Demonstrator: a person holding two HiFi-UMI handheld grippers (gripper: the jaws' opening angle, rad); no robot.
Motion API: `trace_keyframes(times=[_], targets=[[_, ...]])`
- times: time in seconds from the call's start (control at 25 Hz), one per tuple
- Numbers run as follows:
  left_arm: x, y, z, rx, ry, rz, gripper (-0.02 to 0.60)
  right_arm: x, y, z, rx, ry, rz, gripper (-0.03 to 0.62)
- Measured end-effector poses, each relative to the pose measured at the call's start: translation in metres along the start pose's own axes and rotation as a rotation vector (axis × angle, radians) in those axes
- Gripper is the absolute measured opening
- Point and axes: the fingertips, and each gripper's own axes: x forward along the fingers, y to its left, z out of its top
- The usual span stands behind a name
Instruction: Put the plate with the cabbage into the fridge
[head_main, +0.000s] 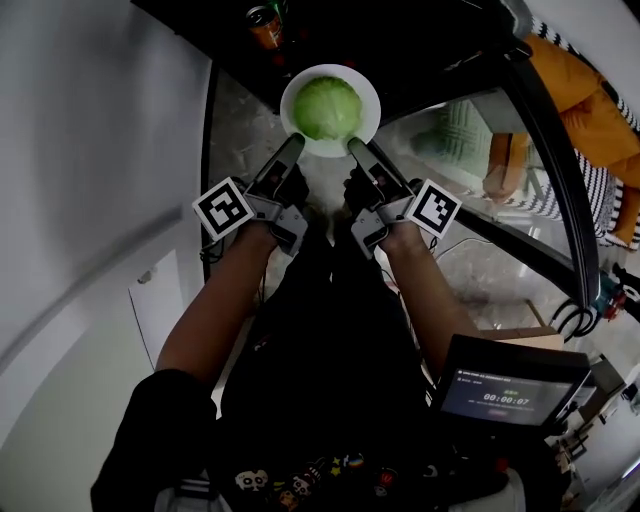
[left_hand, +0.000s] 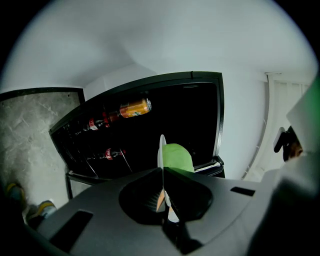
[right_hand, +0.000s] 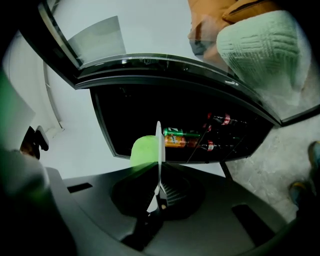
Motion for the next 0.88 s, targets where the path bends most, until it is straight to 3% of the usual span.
trace_keyframes(times=[0.52, 0.88], targets=[[0.0006, 0.0010, -0.0001, -0.016, -0.013, 0.068, 0.009, -0.0010, -0.0038, 0.0015, 0.043, -0.010, -0.038, 0.020], [0.0015, -0.0067, 0.0006, -0.003, -0.018, 0.048, 0.009, -0.0006, 0.0029, 0.0011, 0.042, -0.015, -0.040, 0.020]])
